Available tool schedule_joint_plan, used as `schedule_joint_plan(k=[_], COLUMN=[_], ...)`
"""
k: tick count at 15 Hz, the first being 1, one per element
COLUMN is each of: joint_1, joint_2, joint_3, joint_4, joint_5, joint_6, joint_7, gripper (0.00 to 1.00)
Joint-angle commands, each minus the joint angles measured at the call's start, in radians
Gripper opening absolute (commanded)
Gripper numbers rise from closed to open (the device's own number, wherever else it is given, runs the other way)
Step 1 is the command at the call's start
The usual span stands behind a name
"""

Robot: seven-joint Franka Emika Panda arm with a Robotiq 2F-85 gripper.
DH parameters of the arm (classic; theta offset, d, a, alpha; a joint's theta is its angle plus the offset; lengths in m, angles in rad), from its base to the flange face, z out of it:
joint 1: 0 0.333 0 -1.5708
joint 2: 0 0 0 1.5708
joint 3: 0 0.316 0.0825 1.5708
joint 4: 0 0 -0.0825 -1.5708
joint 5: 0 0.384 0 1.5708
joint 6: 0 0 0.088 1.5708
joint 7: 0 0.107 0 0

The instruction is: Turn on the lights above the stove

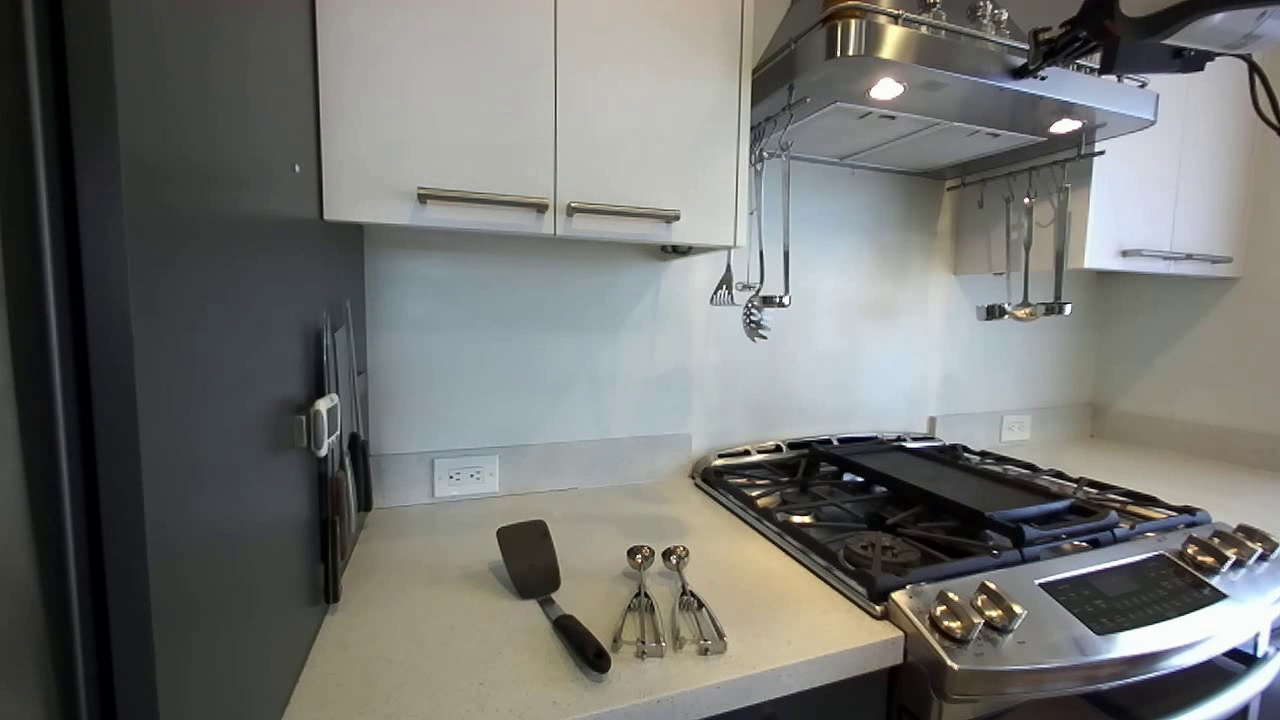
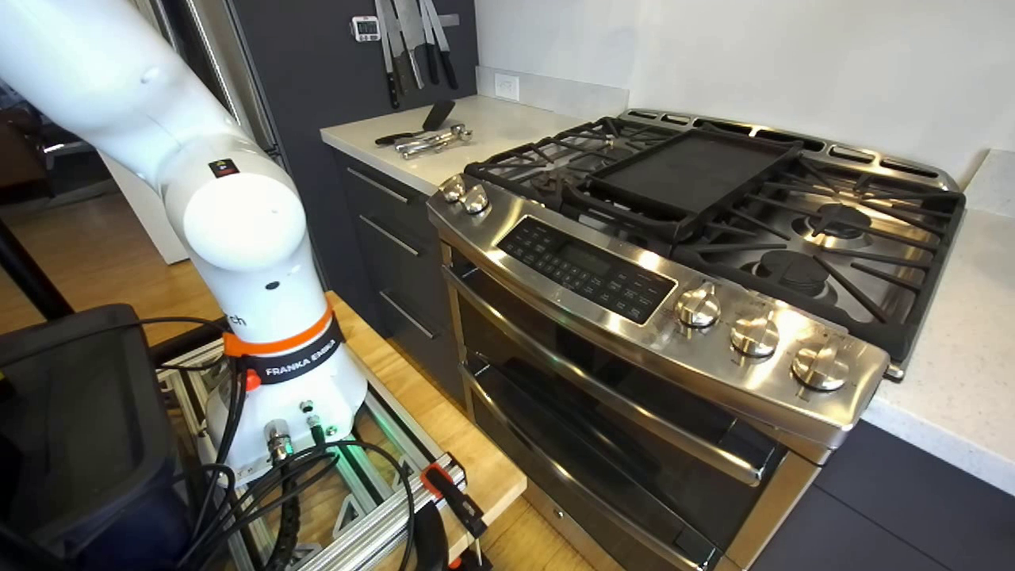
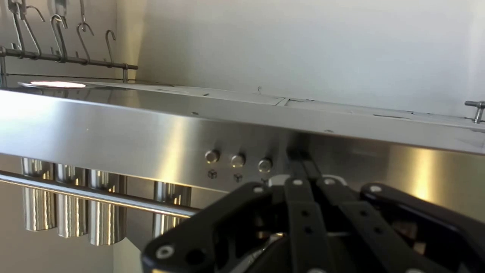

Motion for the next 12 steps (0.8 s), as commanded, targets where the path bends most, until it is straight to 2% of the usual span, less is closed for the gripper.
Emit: schedule_joint_plan(k=[1, 7, 10, 11, 12], joint_1=[0.026, 0.016, 0.024, 0.026, 0.024], joint_2=[-0.048, -0.173, -0.243, -0.264, -0.281], joint_3=[-0.013, -0.022, -0.033, -0.032, -0.029], joint_4=[-0.025, -0.096, -0.127, -0.129, -0.137], joint_5=[0.026, 0.024, 0.028, 0.028, 0.023], joint_6=[-0.054, -0.180, -0.347, -0.438, -0.504], joint_7=[-0.020, -0.026, -0.044, -0.048, -0.052], gripper=[0.00, 0.00, 0.00, 0.26, 0.27])
